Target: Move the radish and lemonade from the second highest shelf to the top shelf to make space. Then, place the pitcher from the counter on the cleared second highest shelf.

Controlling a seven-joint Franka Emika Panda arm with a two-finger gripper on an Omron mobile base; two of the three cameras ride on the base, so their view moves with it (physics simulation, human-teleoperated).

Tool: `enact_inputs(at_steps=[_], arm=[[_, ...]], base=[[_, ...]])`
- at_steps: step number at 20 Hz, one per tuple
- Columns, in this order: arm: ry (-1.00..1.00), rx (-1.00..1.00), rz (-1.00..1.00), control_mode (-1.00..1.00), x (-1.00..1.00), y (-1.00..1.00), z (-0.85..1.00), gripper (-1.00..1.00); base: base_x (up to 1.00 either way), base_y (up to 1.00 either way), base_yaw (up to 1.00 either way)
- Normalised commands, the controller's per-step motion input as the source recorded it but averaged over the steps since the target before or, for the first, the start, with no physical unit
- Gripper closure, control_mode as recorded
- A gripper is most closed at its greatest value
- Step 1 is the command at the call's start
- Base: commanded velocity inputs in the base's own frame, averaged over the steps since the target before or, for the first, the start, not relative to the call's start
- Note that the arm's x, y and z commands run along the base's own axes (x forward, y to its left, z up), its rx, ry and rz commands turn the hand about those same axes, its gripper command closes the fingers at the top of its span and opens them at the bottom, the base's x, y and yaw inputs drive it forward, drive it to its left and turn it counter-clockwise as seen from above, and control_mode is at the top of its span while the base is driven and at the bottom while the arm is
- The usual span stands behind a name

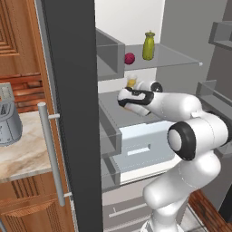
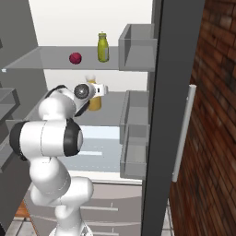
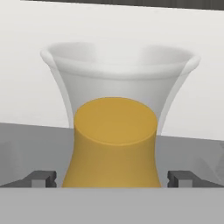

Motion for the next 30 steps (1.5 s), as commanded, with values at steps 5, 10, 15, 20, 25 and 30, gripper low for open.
enact_inputs(at_steps=[5, 10, 15, 20, 25, 30], arm=[[0.0, 0.0, 0.0, -1.0, -0.08, 0.0, 0.36, -1.0], [0.0, -0.02, 0.0, -1.0, -0.04, 0.0, 0.05, -1.0], [0.07, -0.07, 0.0, -1.0, 0.0, 0.0, -0.14, -1.0], [0.05, -0.11, 0.0, -1.0, 0.0, 0.0, -0.52, -1.0], [0.0, -0.11, 0.0, -1.0, -0.01, 0.01, -0.64, -1.0], [0.0, -0.04, 0.0, -1.0, -0.36, 0.0, -0.53, -1.0]], base=[[0.0, 0.0, 0.0], [0.0, 0.0, 0.0], [0.0, 0.0, 0.0], [0.0, 0.0, 0.0], [0.0, 0.0, 0.0], [0.0, 0.0, 0.0]])
